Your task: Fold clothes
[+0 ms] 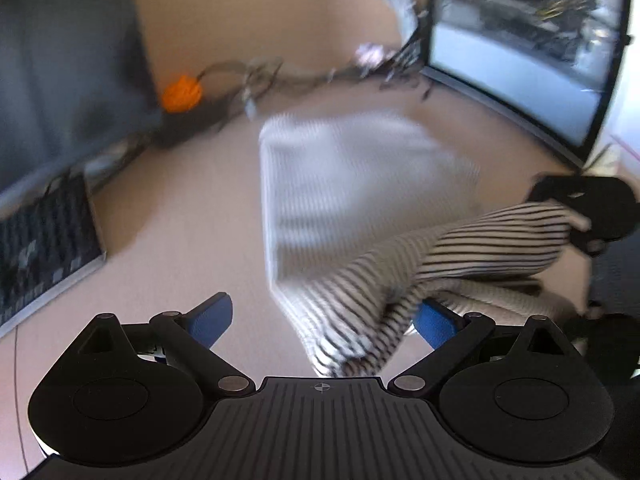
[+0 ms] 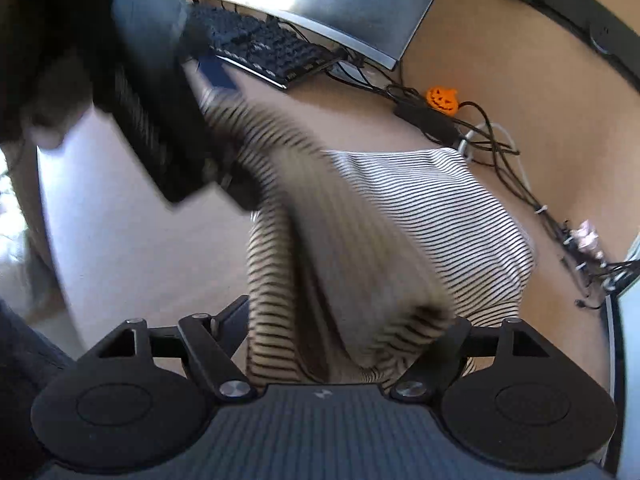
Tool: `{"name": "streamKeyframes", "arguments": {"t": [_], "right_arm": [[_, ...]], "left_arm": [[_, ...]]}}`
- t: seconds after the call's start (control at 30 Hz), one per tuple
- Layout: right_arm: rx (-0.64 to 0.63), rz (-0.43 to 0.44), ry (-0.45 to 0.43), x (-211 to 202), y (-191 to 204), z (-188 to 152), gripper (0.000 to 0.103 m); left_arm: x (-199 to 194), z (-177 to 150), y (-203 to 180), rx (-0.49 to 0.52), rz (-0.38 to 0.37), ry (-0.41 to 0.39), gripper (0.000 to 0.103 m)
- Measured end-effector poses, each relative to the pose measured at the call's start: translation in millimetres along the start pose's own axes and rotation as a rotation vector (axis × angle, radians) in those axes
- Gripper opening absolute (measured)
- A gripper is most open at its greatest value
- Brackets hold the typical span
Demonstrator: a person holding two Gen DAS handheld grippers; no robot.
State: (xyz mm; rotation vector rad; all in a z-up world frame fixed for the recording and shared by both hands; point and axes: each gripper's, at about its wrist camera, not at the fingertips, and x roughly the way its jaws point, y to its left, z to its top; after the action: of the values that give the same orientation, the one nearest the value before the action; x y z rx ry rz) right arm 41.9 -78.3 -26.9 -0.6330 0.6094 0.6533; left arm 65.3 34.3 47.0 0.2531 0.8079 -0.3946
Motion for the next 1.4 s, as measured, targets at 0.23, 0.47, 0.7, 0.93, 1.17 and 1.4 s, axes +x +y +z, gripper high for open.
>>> {"name": "streamKeyframes", "arguments": {"t": [0.23, 0.47, 0.7, 0.93, 1.17, 1.4], "right_arm": [[0.335, 0.045, 0.038, -12, -54, 14, 0.036], [0.513, 0.008, 0.075, -15, -81, 15, 0.036], [0.493, -0.04, 0.112, -25, -89, 10, 0.036], [0.413, -0.032, 0.081, -24, -98, -12, 0.04], [0.254, -0.151, 0.046, -44, -86, -49, 0.074], [0.266, -0.26, -0.002, -35, -102, -56, 0.072]], "left_arm": [[-19, -23, 3, 0.336, -0.07, -0.083, 0.1], [16, -26, -20, 0.575, -0.084, -0.197, 0.1], [41, -6, -45, 0.681, -0.195, -0.271, 0.099], [54, -1, -55, 0.593, -0.3, -0.191, 0.05], [75, 42, -12, 0.154, -0.442, -0.072, 0.037], [101, 65, 17, -0.044, -0.493, -0.003, 0.037]]}}
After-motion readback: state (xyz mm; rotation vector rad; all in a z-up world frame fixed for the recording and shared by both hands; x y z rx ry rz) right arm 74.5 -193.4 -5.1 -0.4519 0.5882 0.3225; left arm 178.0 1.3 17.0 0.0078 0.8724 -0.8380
